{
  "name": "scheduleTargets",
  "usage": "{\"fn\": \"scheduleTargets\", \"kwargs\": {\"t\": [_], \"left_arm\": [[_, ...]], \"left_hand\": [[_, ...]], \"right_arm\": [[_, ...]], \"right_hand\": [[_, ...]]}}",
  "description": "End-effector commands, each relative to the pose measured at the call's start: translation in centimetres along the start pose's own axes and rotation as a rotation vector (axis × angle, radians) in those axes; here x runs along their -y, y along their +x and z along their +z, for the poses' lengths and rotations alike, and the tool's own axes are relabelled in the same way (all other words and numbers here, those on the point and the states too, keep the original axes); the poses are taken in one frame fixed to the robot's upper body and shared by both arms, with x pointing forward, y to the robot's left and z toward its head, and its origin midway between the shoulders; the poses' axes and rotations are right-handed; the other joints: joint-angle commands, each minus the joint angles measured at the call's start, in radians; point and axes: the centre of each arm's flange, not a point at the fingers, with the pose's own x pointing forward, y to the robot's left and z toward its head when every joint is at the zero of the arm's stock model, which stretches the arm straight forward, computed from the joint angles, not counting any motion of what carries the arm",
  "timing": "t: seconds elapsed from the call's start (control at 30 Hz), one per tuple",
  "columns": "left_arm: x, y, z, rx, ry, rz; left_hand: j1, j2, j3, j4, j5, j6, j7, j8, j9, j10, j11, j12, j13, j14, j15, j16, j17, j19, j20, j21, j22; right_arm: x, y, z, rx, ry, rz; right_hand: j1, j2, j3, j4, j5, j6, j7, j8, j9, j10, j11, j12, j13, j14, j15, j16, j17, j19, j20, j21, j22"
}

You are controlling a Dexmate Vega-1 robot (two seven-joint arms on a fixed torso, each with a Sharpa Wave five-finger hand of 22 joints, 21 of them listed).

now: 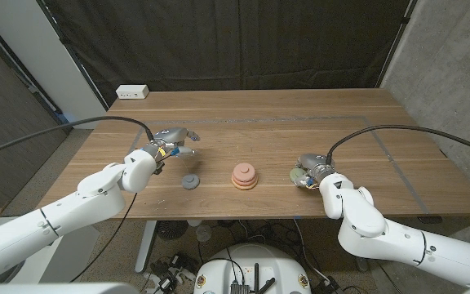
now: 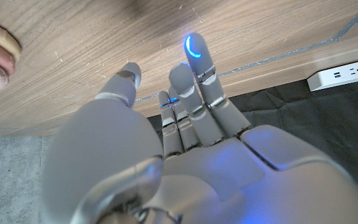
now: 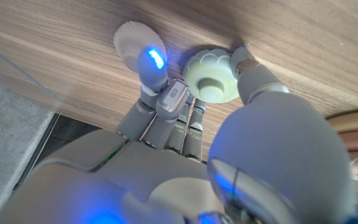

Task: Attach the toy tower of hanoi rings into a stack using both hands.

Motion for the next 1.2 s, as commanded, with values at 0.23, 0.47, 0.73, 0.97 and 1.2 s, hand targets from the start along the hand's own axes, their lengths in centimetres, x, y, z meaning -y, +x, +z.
{"fn": "scheduleTargets", "kwargs": {"t": [0.23, 0.47, 0.73, 0.97, 1.2], "left_arm": [[-0.1, 0.1, -0.1, 0.003, -0.002, 0.001], [-0.1, 0.2, -0.1, 0.008, -0.003, 0.004], [-0.3, 0.1, -0.1, 0.009, -0.003, 0.008], [-0.4, 0.1, -0.2, 0.008, -0.003, 0.013], [-0.6, 0.2, -0.3, 0.012, 0.011, 0.017]], "left_hand": [[-0.005, 0.001, 0.008, 0.001, 0.005, 0.004, 0.001, -0.001, 0.005, 0.009, -0.003, -0.002, 0.003, 0.017, -0.007, 0.002, 0.008, 0.009, -0.084, 0.007, 0.002], [-0.005, 0.001, 0.010, 0.001, 0.006, 0.006, 0.000, -0.001, 0.006, 0.014, -0.003, 0.000, 0.003, 0.015, -0.007, 0.000, 0.007, 0.009, -0.085, 0.009, 0.002], [-0.006, 0.000, 0.013, 0.001, 0.006, 0.008, 0.001, -0.001, 0.006, 0.015, -0.001, -0.001, 0.001, 0.018, -0.007, 0.001, 0.009, 0.009, -0.085, 0.009, 0.001], [-0.006, -0.001, 0.014, 0.001, 0.006, 0.009, 0.000, -0.001, 0.006, 0.016, -0.002, -0.001, 0.001, 0.019, -0.007, 0.000, 0.009, 0.009, -0.085, 0.009, 0.001], [-0.007, -0.001, 0.017, 0.001, 0.006, 0.011, 0.000, -0.001, 0.007, 0.017, -0.005, -0.001, 0.002, 0.018, -0.007, -0.001, 0.010, 0.009, -0.085, 0.010, 0.001]], "right_arm": [[2.0, -0.4, -0.1, 0.056, 0.004, -0.044], [3.1, -0.9, -0.2, 0.062, 0.008, -0.072], [4.0, -1.3, -0.2, 0.076, 0.028, -0.065], [4.9, -1.7, -0.1, 0.097, 0.025, -0.070], [6.0, -2.5, 0.6, 0.142, -0.009, -0.099]], "right_hand": [[0.027, 0.059, 0.018, -0.001, 0.019, 0.095, -0.065, 0.043, -0.001, 0.186, -0.147, -0.011, 0.051, 0.036, -0.015, 0.001, 0.006, 0.027, -0.013, 0.002, 0.042], [0.031, 0.060, 0.024, -0.004, 0.024, 0.110, -0.067, 0.049, -0.005, 0.196, -0.143, -0.016, 0.058, 0.046, -0.014, 0.000, 0.006, 0.033, -0.012, 0.000, 0.065], [0.034, 0.060, 0.028, -0.006, 0.028, 0.112, -0.066, 0.051, -0.008, 0.204, -0.143, -0.020, 0.065, 0.051, -0.014, -0.001, 0.006, 0.037, -0.012, -0.001, 0.084], [0.037, 0.058, 0.032, -0.006, 0.032, 0.113, -0.063, 0.051, -0.012, 0.209, -0.141, -0.030, 0.068, 0.060, -0.014, -0.001, 0.006, 0.040, -0.012, -0.003, 0.112], [0.040, 0.057, 0.036, -0.007, 0.035, 0.118, -0.064, 0.054, -0.015, 0.219, -0.142, -0.035, 0.075, 0.066, -0.014, -0.002, 0.007, 0.039, -0.012, -0.008, 0.134]]}}
